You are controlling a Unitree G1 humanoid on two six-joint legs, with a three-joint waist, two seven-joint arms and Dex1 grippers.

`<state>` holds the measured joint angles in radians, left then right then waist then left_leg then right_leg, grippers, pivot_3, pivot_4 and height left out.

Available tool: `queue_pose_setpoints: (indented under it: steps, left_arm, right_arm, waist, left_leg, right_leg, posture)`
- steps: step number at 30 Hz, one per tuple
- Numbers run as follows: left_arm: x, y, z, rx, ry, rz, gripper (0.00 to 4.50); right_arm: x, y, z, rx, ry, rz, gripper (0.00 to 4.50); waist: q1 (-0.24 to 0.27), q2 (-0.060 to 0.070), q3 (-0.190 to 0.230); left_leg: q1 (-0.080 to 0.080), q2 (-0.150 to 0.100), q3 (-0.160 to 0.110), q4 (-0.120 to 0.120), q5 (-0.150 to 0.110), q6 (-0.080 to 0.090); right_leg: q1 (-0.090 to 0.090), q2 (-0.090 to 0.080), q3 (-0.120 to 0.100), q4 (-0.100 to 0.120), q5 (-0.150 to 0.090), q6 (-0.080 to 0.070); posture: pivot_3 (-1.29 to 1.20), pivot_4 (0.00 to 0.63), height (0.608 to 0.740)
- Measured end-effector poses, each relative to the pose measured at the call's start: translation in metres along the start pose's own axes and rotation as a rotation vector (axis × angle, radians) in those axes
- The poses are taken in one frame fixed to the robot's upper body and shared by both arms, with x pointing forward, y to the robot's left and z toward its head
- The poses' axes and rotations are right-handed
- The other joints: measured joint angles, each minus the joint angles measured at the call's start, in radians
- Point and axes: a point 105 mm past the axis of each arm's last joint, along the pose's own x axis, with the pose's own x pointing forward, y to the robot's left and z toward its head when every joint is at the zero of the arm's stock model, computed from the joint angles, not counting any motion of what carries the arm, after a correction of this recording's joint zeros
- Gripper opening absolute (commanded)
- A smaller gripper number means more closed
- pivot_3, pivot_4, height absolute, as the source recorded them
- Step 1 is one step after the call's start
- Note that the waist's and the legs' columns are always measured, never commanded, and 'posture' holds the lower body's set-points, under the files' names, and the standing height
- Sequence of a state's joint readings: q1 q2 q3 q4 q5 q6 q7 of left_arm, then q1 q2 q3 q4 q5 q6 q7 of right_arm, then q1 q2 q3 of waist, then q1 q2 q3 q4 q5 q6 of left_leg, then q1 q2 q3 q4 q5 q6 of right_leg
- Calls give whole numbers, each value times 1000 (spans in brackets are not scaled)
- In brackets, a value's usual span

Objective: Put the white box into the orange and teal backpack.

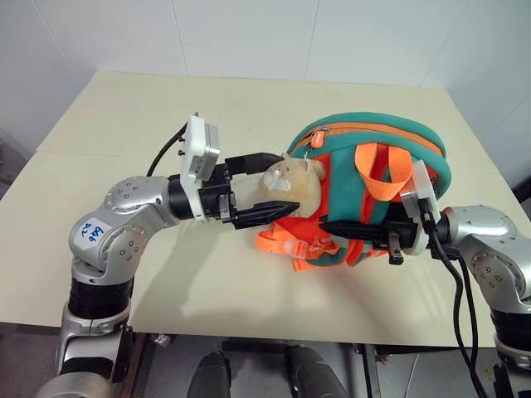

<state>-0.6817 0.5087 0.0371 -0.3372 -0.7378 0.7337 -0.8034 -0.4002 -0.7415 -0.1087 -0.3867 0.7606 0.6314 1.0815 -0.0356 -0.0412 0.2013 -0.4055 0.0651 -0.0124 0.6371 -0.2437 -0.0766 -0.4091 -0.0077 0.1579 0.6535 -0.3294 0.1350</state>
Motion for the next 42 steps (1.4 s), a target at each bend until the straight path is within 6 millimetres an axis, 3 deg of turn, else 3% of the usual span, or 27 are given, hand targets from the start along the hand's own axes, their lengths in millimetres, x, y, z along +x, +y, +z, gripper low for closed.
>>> queue_pose_setpoints:
  steps: [1, 4, 12, 16, 25, 31, 42]
  left_arm:
    - [1, 1, 0, -3, 2, 3, 4479]
    - [2, 1, 2, -7, 7, 0, 3910]
    - [3, -1, 6, -17, 24, -20, 1468]
    - [2, -1, 5, -28, 42, -28, 626]
    - [-15, 1, 17, 21, 175, -48, 566]
    - [-27, 13, 32, 55, 236, -29, 566]
    - [-50, 35, 26, 85, 364, -77, 565]
  right_arm:
    - [0, 1, 1, 0, -7, -4, 0]
    - [-2, 3, 0, 1, -11, -26, 0]
    - [0, 9, 0, 10, -31, -47, 0]
    - [-2, 11, -2, 27, -46, -64, 0]
    - [-6, 19, -3, 49, -99, -90, 0]
    - [-8, 23, -1, 51, -131, -97, 0]
    - [-9, 25, -4, 80, -175, -112, 0]
  waist:
    - [-1, 0, 0]
    - [-1, 0, 0]
    - [-1, 0, 0]
    - [0, 0, 0]
    - [-1, 0, 0]
    - [-4, 0, 0]
    - [-15, 0, 0]
  left_leg:
    - [0, 0, 0, 0, 0, 0]
    - [0, 0, 0, 0, 0, 0]
    - [0, 0, 0, -1, 0, 0]
    - [0, 0, 0, -2, 0, 0]
    - [0, 0, 0, -4, 0, 0]
    - [0, 0, 0, -6, 0, 0]
    - [0, 0, 0, -7, 0, 0]
  right_leg:
    - [0, 0, 0, 0, 0, 0]
    - [0, 0, 0, 0, 0, 0]
    - [0, 0, 0, 0, 0, 0]
    - [0, 0, 0, -1, 0, 0]
    - [-1, 0, 0, -2, -1, -1]
    - [-1, 0, 0, -3, -1, -1]
    - [-1, 1, 0, -3, -2, -1]
  posture:
    - [0, 150, 740]
    - [0, 150, 740]
    - [0, 150, 740]
    - [0, 150, 740]
    - [0, 150, 740]
    - [0, 150, 740]
    - [0, 150, 740]
